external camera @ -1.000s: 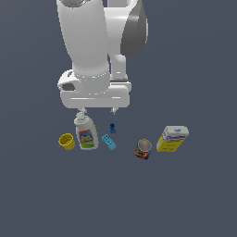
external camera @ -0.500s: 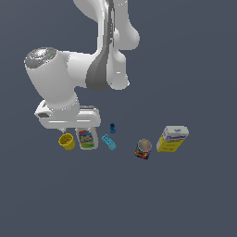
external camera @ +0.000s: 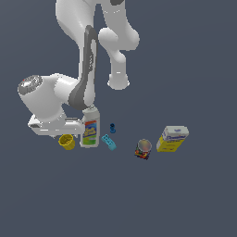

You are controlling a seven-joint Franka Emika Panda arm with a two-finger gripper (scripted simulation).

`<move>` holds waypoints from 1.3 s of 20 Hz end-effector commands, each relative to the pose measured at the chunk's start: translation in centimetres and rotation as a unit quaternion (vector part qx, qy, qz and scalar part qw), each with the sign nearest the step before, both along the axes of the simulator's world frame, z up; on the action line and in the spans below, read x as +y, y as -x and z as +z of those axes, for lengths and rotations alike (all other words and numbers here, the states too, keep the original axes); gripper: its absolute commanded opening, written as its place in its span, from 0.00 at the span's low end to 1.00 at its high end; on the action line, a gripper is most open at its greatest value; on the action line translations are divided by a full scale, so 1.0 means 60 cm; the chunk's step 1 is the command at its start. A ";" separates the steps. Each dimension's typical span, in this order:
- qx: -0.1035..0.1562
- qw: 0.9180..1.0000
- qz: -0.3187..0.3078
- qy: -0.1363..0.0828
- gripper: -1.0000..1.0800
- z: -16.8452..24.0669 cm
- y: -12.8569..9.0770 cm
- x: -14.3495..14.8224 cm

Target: Pick up a designated object from a clutter of objects.

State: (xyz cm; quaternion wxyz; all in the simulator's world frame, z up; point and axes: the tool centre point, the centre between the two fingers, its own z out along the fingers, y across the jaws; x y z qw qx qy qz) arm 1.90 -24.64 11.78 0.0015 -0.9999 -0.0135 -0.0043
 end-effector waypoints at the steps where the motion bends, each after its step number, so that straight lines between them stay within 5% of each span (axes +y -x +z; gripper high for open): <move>1: 0.003 1.000 0.001 0.001 0.96 -0.023 0.010 -0.017; 24: 0.004 1.000 0.000 0.002 0.96 -0.119 0.015 -0.030; 25: 0.004 1.000 0.000 0.002 0.00 -0.119 0.015 -0.030; 26: 0.004 1.000 0.000 0.002 0.00 -0.119 0.015 -0.030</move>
